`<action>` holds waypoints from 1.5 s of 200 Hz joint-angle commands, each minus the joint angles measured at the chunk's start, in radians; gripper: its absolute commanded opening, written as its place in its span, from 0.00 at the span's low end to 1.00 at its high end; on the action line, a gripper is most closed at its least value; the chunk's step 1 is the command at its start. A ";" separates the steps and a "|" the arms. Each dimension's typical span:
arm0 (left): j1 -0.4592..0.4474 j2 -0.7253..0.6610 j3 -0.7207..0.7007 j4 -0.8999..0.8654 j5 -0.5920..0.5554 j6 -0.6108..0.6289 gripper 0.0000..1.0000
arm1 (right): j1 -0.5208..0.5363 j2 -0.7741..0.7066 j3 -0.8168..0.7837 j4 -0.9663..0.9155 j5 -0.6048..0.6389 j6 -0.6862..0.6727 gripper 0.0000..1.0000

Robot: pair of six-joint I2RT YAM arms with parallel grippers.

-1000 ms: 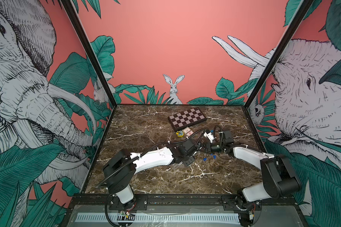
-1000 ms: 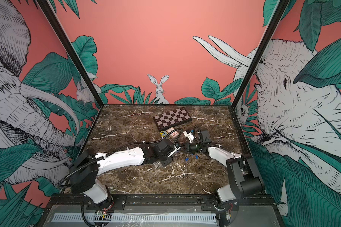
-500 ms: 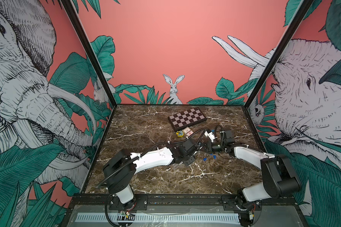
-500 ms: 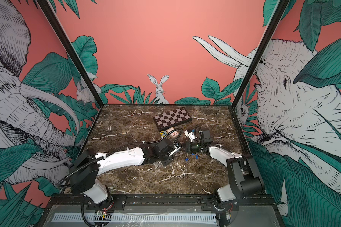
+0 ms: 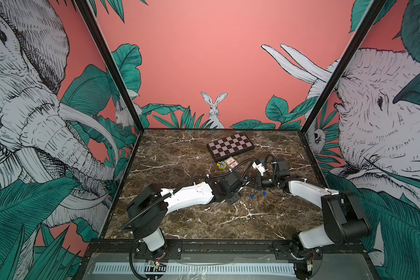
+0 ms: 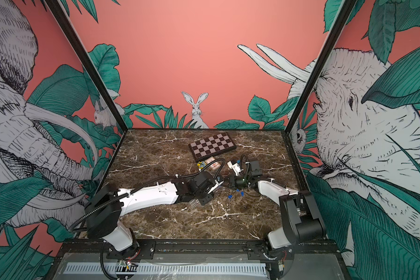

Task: Remove stoppers from test tubes
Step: Open the stopper on the test tube, then place the test tube at the center of the board.

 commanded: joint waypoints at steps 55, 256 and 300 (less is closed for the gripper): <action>0.019 -0.043 -0.048 -0.165 -0.079 -0.005 0.09 | -0.044 -0.030 0.012 0.032 -0.012 0.000 0.03; 0.020 -0.014 -0.030 -0.189 -0.102 0.008 0.09 | -0.065 -0.054 0.046 -0.149 0.060 -0.126 0.03; 0.018 -0.028 -0.017 -0.194 -0.075 -0.009 0.09 | -0.074 -0.057 0.034 -0.136 0.079 -0.116 0.02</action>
